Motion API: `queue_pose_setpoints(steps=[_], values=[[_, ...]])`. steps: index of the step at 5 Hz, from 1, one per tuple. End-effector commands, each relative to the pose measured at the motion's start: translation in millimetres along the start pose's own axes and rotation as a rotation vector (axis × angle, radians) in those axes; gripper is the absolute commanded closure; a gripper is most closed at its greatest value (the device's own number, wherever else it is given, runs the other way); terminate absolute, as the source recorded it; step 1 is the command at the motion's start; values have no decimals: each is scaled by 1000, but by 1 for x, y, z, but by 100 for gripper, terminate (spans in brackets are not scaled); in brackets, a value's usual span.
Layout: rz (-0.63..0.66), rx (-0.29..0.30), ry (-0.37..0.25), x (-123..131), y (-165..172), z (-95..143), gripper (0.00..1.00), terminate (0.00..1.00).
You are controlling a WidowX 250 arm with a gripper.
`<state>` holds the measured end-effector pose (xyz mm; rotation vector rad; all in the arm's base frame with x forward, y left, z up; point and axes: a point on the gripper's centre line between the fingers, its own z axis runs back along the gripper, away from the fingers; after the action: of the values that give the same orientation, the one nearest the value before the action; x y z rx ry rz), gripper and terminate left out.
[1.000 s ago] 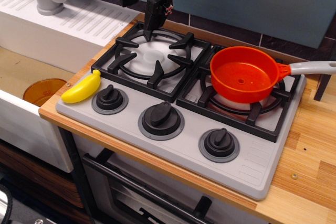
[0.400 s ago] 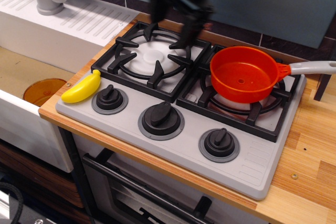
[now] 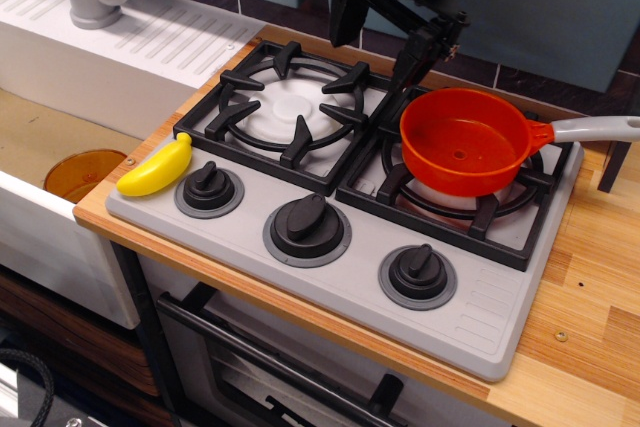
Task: End effector reaching pot or pan
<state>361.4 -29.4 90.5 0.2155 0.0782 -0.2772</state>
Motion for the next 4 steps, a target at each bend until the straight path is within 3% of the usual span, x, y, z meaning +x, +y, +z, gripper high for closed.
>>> queue_pose_setpoints(steps=[1, 3, 4], values=[[30, 22, -94, 19, -31, 9, 0, 0], [31, 33, -125, 22, -34, -7, 0, 0], [17, 66, -147, 19, -20, -12, 0, 0]])
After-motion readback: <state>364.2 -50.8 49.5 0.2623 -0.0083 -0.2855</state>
